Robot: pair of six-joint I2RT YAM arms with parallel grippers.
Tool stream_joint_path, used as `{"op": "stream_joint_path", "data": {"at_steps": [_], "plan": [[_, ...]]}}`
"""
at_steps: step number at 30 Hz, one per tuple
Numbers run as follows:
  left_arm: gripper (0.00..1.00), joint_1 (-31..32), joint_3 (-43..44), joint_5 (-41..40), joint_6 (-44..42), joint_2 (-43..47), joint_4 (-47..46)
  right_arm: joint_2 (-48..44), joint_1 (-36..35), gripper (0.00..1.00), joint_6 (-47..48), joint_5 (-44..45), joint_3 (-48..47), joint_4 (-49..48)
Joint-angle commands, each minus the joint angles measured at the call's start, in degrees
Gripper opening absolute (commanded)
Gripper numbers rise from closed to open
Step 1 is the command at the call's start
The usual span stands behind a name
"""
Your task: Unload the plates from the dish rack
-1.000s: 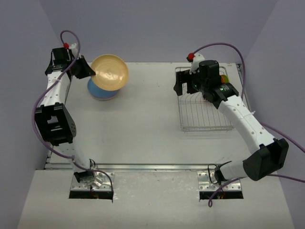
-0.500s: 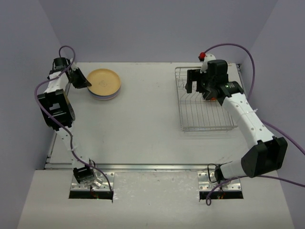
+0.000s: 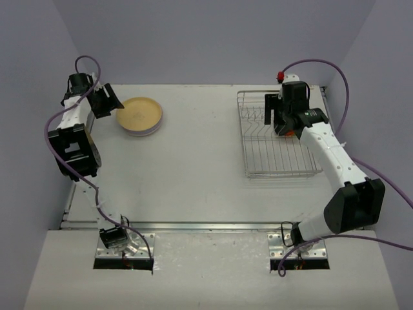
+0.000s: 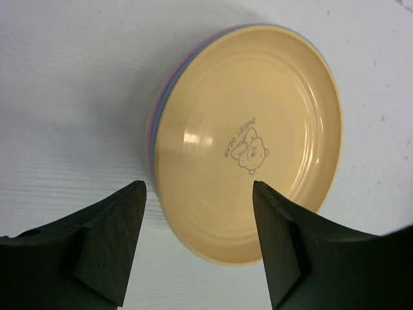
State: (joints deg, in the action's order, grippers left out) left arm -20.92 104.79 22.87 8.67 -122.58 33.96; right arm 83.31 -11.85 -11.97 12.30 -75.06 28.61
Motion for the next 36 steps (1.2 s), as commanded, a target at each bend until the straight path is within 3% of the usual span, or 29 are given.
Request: {"op": "stream_joint_path", "data": {"at_steps": [1, 6, 14, 21, 30, 34, 36], "plan": [[0.65, 2.69, -1.97, -10.81, -5.31, 16.24, -8.02, 3.61, 1.37, 0.74, 2.73, 14.39, -2.67, -2.17], [0.66, 9.49, -10.31, -22.36, -13.00, 28.50, -14.43, 8.19, 2.49, 0.55, 6.39, 20.27, -4.70, -5.71], [0.68, 19.82, -24.05, -28.86, -19.36, 40.91, -18.82, 16.29, 7.01, 0.43, 7.28, 16.35, -9.57, -6.99], [0.68, 20.30, -29.42, -29.26, -20.13, 44.84, -18.82, 21.32, 10.40, 0.41, 7.43, 10.43, -11.70, -6.99], [0.68, 20.21, -30.17, -29.45, -19.66, 45.32, -17.97, 25.90, 11.49, 0.37, 6.18, 5.10, -13.89, -7.15], [0.69, 20.30, -30.40, -29.55, -19.66, 45.32, -17.88, 27.38, 11.44, 0.25, 6.46, 4.43, -15.05, -7.08], [0.69, 20.25, -30.23, -29.50, -19.71, 45.27, -17.88, 27.91, 11.45, 0.23, 6.63, 4.14, -15.39, -7.08]]}}
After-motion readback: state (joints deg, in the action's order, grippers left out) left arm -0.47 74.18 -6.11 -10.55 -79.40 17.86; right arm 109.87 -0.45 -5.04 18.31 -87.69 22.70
